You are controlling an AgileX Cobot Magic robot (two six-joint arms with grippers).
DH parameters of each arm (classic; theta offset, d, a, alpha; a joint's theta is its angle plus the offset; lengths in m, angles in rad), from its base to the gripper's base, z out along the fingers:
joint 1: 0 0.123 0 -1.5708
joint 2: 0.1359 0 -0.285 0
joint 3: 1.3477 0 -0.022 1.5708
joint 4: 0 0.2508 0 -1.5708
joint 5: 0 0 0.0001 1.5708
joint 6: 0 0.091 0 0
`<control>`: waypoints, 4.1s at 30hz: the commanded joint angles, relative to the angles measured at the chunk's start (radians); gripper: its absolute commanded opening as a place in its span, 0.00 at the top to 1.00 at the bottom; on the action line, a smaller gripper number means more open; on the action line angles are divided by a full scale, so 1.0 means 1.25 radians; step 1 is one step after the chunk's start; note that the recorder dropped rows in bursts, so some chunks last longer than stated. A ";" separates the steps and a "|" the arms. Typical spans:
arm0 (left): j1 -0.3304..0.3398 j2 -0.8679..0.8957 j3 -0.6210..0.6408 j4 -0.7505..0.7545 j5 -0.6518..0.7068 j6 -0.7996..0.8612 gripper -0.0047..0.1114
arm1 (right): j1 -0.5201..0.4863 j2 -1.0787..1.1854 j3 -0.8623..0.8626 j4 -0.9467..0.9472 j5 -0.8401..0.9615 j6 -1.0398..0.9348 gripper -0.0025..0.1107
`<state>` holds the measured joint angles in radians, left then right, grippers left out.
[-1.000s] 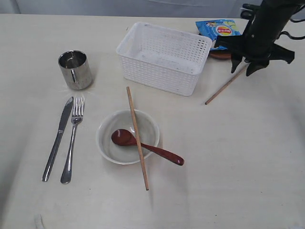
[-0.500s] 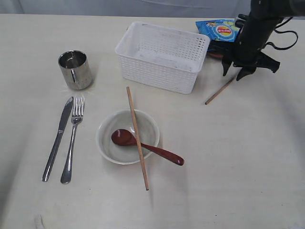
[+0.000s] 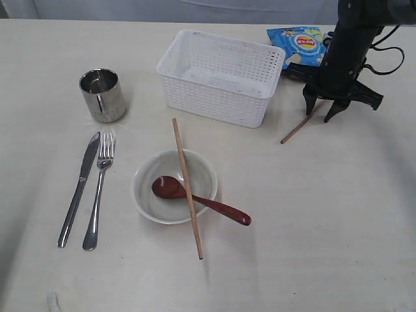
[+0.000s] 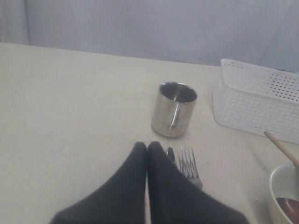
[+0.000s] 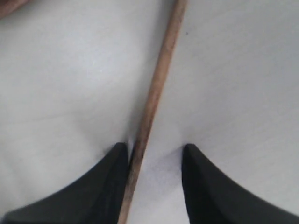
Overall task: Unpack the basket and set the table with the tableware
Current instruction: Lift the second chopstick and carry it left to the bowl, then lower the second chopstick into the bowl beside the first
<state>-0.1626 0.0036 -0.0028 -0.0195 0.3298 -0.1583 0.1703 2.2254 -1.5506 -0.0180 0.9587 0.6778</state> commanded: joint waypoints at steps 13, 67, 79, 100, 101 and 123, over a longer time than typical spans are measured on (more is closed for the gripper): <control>0.001 -0.003 0.002 -0.001 -0.009 0.000 0.96 | -0.005 -0.019 0.004 -0.141 0.103 -0.082 0.98; 0.001 -0.003 0.002 -0.001 -0.009 0.000 0.96 | 0.570 -0.309 0.251 0.299 -0.132 -0.278 0.98; 0.001 -0.003 0.002 -0.001 -0.009 0.000 0.96 | 0.576 -0.323 0.252 0.276 -0.098 -0.250 0.98; 0.001 -0.003 0.002 -0.001 -0.009 0.000 0.96 | 0.573 -0.336 0.284 0.213 -0.161 -0.196 0.98; 0.001 -0.003 0.002 -0.001 -0.009 0.000 0.96 | 0.573 -0.334 0.284 0.208 -0.161 -0.195 0.98; 0.001 -0.003 0.002 -0.001 -0.009 0.000 0.96 | 0.573 -0.332 0.284 0.189 -0.173 -0.190 0.98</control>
<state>-0.1626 0.0036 -0.0028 -0.0195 0.3298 -0.1583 0.8891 1.8086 -1.2009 0.2354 0.7458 0.4411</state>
